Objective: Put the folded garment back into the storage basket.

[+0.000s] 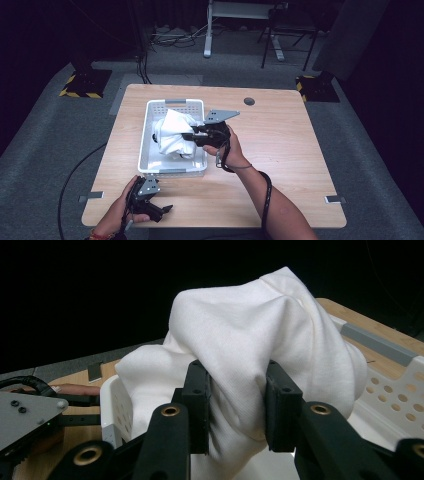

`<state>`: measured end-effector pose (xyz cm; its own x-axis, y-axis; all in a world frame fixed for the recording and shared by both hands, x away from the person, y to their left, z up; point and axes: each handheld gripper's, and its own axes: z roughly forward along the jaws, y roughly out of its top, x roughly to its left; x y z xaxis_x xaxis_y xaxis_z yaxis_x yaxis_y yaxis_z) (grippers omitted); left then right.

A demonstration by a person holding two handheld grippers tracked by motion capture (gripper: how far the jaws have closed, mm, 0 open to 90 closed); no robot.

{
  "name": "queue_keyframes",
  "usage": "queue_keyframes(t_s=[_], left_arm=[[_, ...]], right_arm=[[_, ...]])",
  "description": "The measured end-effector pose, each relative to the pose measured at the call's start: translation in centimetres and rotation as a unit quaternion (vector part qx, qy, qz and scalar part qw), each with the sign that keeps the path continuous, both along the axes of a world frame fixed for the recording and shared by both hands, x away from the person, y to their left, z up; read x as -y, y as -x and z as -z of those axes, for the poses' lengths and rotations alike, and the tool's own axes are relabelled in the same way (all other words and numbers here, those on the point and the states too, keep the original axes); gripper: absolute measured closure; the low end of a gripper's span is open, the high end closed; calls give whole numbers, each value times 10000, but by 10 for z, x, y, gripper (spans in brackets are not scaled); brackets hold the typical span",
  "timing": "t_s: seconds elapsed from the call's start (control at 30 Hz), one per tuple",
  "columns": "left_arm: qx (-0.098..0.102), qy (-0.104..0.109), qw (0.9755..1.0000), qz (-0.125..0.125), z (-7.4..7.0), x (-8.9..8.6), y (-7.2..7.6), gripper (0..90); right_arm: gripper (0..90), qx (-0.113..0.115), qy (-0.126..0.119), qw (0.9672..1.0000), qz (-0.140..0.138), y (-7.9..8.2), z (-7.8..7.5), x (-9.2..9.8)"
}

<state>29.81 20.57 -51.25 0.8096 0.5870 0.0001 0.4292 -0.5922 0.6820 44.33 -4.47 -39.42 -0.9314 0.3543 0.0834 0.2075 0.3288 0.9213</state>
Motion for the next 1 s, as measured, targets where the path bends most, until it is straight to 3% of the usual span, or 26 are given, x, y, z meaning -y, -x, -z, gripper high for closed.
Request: queue_keyframes(t_s=[0.47, 1.0], left_arm=[[8, 0, 10000, 6, 0, 0, 0, 7], [3, 7, 10000, 7, 0, 0, 0, 7]], right_arm=[[692, -163, 295, 9994, -10, -8, 25, -15], [688, -327, 721, 9969, 35, -16, 45, -9]])
